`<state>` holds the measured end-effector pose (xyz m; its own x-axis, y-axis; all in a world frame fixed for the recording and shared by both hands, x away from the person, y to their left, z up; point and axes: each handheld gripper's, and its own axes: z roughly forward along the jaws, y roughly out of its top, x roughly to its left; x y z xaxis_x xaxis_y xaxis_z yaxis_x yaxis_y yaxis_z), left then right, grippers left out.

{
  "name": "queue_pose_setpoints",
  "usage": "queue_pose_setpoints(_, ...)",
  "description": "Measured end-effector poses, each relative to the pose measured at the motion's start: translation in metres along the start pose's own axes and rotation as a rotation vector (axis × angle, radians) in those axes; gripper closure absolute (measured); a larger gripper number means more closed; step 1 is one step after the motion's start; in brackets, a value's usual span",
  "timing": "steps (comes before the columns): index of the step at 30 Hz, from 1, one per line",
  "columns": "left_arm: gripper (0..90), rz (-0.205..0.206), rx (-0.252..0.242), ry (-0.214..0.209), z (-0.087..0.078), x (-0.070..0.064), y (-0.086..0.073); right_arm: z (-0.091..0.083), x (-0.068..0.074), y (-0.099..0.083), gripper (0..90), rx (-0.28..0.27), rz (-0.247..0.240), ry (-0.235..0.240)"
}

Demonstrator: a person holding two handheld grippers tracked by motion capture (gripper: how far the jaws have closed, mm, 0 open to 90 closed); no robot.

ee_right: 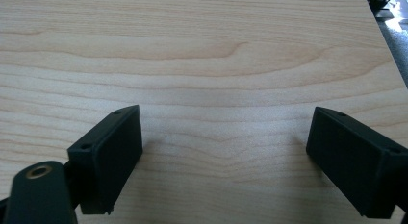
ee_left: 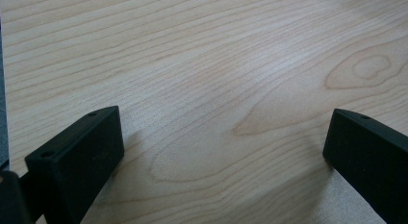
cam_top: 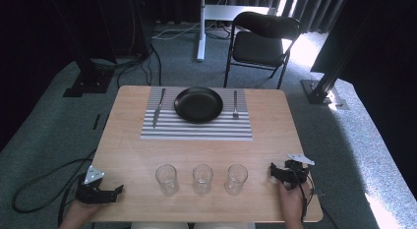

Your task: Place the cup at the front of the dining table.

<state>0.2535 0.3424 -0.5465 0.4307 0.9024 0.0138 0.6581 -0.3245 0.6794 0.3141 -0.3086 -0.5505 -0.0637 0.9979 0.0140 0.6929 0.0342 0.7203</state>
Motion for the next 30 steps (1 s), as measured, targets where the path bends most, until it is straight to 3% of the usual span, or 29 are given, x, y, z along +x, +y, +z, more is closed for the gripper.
queue_pose_setpoints(13,0.9,0.011,0.000,-0.011,-0.0002,0.0015,-0.0001,0.0003,-0.0003,0.0005,11.8,0.001,0.003,-0.001)
queue_pose_setpoints(18,4.8,0.003,-0.004,-0.002,-0.0010,0.0029,0.0004,0.0003,-0.0003,0.0004,11.8,0.001,0.003,-0.002)
queue_pose_setpoints(28,4.8,-0.032,-0.022,-0.077,-0.0044,0.0061,-0.0003,0.0004,-0.0003,0.0004,11.9,0.000,0.003,-0.002)
queue_pose_setpoints(30,4.9,-0.004,-0.023,-0.061,-0.0046,0.0024,0.0004,0.0003,-0.0003,0.0003,11.8,0.000,0.003,-0.002)
